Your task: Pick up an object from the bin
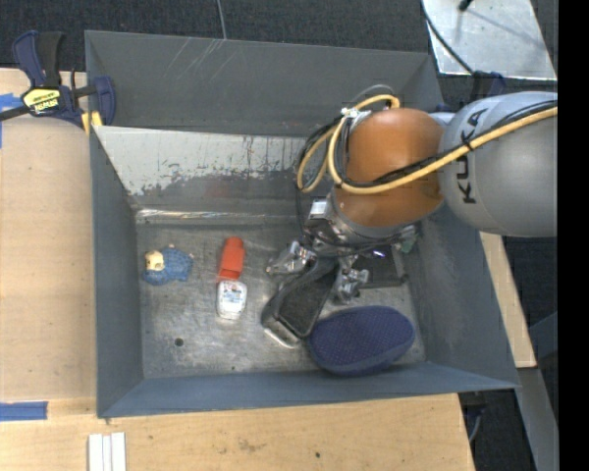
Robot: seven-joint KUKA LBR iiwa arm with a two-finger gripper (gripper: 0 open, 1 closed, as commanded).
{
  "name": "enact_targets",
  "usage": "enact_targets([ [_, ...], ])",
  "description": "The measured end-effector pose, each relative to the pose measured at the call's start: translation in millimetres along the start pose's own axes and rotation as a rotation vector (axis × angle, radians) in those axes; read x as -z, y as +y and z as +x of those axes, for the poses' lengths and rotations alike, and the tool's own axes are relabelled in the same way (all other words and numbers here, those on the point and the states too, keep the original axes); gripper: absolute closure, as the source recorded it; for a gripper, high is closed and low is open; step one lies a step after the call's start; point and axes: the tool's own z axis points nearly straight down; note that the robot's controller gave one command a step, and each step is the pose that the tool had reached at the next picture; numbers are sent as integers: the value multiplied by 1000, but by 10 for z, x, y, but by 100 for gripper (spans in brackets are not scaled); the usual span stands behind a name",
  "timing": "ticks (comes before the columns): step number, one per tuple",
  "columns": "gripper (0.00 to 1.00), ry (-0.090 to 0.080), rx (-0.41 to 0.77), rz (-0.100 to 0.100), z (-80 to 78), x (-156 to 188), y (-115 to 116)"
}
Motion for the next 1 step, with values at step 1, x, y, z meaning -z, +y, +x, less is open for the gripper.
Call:
enact_targets([
  [1,100,-10,-3,6,-35,30,-10],
])
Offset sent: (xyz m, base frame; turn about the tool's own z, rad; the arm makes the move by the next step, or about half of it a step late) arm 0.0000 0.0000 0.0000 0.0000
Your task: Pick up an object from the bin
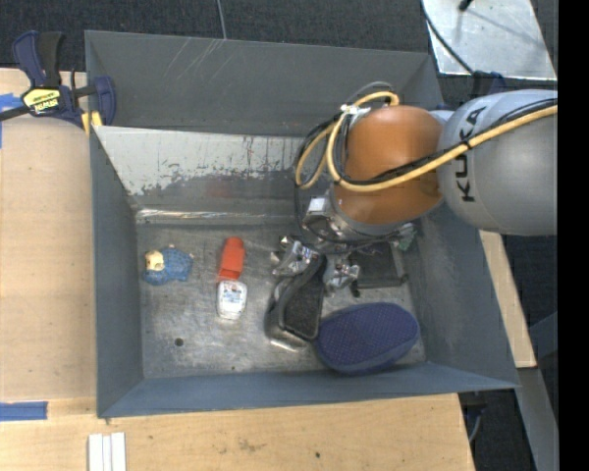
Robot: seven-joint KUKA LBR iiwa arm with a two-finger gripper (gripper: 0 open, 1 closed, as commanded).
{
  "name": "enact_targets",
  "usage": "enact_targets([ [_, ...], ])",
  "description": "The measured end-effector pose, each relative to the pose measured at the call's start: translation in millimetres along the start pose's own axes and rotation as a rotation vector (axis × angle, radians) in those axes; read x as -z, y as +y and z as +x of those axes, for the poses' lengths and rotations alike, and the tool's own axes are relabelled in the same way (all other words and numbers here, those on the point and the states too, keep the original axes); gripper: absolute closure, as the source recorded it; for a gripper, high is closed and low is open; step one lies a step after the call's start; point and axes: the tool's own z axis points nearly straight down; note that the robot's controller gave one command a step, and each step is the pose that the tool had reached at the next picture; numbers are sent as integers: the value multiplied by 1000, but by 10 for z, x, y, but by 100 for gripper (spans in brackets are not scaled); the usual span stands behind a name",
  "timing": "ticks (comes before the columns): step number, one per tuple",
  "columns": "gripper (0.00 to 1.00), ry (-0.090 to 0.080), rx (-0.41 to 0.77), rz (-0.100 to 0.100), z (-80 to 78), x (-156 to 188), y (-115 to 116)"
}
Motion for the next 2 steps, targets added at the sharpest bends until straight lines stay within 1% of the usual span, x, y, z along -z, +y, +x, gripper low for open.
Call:
enact_targets([
  [1,100,10,-3,-13,-1,148,-1],
  [2,100,9,-6,-8,-11,1053,-26],
])
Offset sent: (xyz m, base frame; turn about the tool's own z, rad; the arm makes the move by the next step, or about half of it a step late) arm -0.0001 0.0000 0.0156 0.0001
